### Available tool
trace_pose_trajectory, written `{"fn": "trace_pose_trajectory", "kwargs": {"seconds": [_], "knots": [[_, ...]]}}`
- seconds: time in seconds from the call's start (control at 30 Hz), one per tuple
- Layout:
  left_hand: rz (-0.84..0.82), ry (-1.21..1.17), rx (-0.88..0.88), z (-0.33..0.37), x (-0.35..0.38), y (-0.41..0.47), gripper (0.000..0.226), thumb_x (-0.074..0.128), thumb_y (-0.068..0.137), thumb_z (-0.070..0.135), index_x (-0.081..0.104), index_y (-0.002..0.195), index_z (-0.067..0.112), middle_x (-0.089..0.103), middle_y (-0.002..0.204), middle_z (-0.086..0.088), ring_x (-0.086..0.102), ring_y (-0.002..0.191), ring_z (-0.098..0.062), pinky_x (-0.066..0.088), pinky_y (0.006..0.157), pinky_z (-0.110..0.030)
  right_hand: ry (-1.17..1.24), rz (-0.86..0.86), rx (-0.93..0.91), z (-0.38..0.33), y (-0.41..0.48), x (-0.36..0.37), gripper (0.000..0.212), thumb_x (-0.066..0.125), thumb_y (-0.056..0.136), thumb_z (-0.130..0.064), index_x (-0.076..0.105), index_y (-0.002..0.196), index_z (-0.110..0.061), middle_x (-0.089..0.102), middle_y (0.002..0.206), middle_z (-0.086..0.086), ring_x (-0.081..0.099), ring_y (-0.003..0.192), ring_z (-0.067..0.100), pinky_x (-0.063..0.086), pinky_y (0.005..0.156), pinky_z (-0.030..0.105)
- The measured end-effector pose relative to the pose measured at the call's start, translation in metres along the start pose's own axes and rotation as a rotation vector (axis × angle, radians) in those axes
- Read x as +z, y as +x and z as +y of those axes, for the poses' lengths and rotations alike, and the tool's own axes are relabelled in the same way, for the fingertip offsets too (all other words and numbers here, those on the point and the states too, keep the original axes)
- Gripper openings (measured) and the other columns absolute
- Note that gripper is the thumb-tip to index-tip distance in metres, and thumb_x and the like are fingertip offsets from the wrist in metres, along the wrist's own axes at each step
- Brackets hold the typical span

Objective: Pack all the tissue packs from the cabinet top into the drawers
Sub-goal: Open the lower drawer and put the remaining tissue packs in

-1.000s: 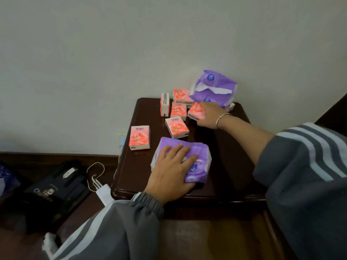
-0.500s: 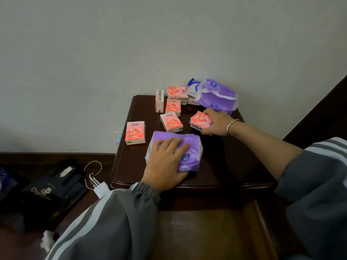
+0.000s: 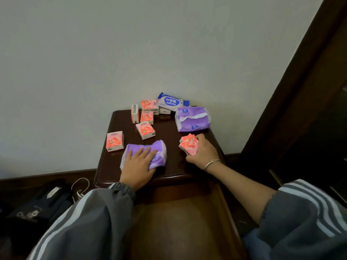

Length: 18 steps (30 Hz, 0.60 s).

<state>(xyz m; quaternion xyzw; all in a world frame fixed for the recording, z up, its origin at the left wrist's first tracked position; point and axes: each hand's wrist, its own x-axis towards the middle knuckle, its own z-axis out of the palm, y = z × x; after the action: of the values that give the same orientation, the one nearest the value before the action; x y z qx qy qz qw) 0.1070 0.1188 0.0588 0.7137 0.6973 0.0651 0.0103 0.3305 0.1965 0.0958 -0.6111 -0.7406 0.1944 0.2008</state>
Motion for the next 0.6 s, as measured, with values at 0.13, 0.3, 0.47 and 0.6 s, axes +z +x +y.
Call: {"fn": "trace_pose_trajectory", "kwargs": {"seconds": [0.13,0.3,0.47,0.6], "knots": [[0.145,-0.178,-0.012,0.000,-0.026,-0.048,0.063,0.038,0.086,0.037,0.036,0.145,0.017,0.036,0.151,-0.007,0.033,0.140,-0.025,0.018,0.114,-0.050,0.290,-0.013,0.083,-0.001,-0.057,-0.014,0.059,0.078,0.064,-0.030,0.045,0.111,-0.019,0.060,0.098,0.001,0.060,0.089,0.025,0.043,0.071,0.029],[0.474,-0.198,-0.004,-0.032,-0.056,-0.117,0.062,0.041,0.081,0.031,0.050,0.132,-0.004,0.051,0.134,-0.026,0.052,0.118,-0.044,0.042,0.097,-0.059,0.480,-0.361,0.071,-0.012,-0.144,0.015,0.059,0.076,0.052,-0.041,0.045,0.100,-0.030,0.062,0.093,-0.011,0.061,0.082,0.006,0.046,0.060,0.018],[0.452,-0.169,-0.072,-0.059,-0.058,-0.175,0.060,0.045,0.080,0.030,0.053,0.127,-0.007,0.054,0.129,-0.027,0.055,0.112,-0.047,0.044,0.094,-0.056,0.334,-0.626,0.105,-0.047,-0.187,0.096,0.057,0.078,0.061,-0.029,0.040,0.103,-0.024,0.059,0.105,-0.001,0.059,0.087,0.013,0.050,0.066,0.026],[0.451,-0.156,-0.158,-0.071,-0.054,-0.207,0.054,0.057,0.077,0.023,0.058,0.121,-0.007,0.059,0.121,-0.028,0.057,0.106,-0.049,0.045,0.091,-0.061,0.139,-0.685,0.141,-0.075,-0.200,0.140,0.072,0.077,0.067,-0.027,0.034,0.123,-0.016,0.057,0.119,0.007,0.058,0.106,0.026,0.052,0.086,0.036]]}}
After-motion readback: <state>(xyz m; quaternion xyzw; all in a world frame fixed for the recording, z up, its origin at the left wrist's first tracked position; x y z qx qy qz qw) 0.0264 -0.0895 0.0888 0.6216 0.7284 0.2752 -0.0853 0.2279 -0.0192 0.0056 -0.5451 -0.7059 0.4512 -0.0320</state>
